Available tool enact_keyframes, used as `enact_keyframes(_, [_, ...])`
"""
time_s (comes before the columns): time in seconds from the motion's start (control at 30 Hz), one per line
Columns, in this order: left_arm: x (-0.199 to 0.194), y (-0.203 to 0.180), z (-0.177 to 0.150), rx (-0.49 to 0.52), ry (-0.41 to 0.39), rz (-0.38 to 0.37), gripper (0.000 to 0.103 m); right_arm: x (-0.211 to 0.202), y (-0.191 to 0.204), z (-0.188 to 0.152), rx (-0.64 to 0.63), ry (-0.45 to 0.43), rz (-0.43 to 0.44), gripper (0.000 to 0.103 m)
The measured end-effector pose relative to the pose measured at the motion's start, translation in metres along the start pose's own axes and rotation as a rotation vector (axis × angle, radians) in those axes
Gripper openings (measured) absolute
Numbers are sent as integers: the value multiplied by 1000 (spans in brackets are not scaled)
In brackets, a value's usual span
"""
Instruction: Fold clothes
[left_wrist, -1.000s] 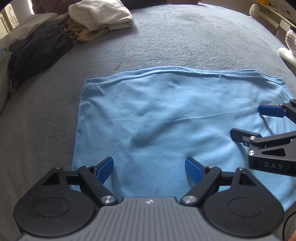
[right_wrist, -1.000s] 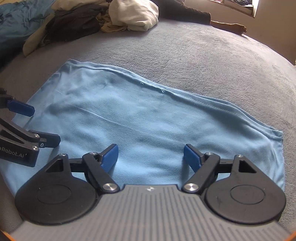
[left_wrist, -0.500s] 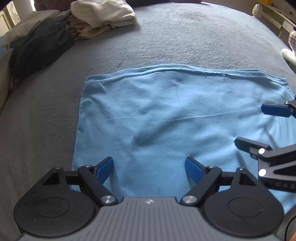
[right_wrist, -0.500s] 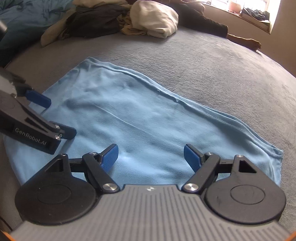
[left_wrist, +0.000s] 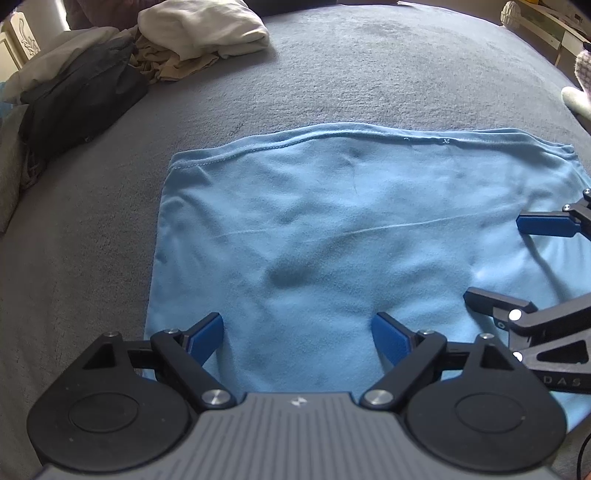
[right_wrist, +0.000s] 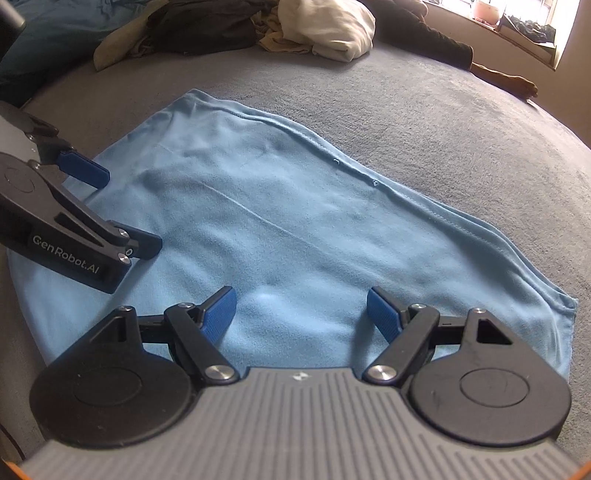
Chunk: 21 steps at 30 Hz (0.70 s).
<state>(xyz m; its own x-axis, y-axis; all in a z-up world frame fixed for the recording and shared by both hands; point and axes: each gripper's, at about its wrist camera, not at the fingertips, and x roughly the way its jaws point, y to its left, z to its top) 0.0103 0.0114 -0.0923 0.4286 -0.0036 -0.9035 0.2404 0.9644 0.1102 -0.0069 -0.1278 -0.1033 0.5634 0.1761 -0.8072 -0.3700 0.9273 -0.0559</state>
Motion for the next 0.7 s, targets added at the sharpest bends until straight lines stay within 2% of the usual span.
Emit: enact_keyframes(0.7, [3,-2,-2,10,-4,19,93,5,-4,-5,25,8,10,83])
